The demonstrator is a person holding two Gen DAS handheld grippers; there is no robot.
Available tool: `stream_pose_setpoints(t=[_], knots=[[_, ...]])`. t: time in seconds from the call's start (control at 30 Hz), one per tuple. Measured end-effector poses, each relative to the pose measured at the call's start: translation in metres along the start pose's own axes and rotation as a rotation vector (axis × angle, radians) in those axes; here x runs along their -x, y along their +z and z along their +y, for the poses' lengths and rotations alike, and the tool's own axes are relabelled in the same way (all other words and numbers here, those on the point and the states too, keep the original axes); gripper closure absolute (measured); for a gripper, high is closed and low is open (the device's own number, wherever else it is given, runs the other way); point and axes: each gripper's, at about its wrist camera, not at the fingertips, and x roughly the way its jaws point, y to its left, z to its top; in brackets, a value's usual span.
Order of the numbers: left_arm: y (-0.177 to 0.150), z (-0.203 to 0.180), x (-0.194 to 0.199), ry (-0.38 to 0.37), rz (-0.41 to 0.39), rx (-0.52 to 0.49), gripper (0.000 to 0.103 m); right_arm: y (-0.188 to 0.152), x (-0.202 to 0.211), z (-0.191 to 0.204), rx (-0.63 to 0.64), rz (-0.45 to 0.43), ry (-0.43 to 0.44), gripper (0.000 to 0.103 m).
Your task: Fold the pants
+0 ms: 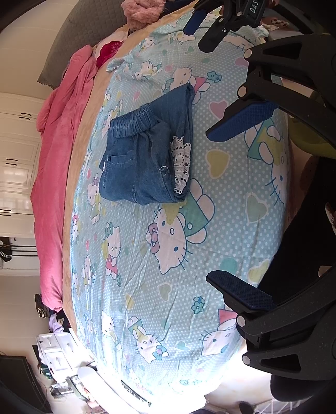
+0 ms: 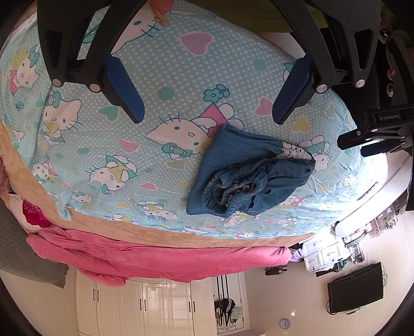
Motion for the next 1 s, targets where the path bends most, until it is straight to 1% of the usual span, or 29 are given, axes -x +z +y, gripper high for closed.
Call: stream_pose_setpoints(t=[0.57,1.0], knots=[[-0.0009,-0.0005,-0.0006,0.011,0.002,-0.004,0.009,-0.0012,-0.0009,-0.0023,-0.004,0.002,-0.006,0.004],[-0.0005,0.0003,-0.001,0.011,0.01,-0.005,0.009,-0.0004,0.0002,-0.007,-0.015,0.004,-0.043,0.004]])
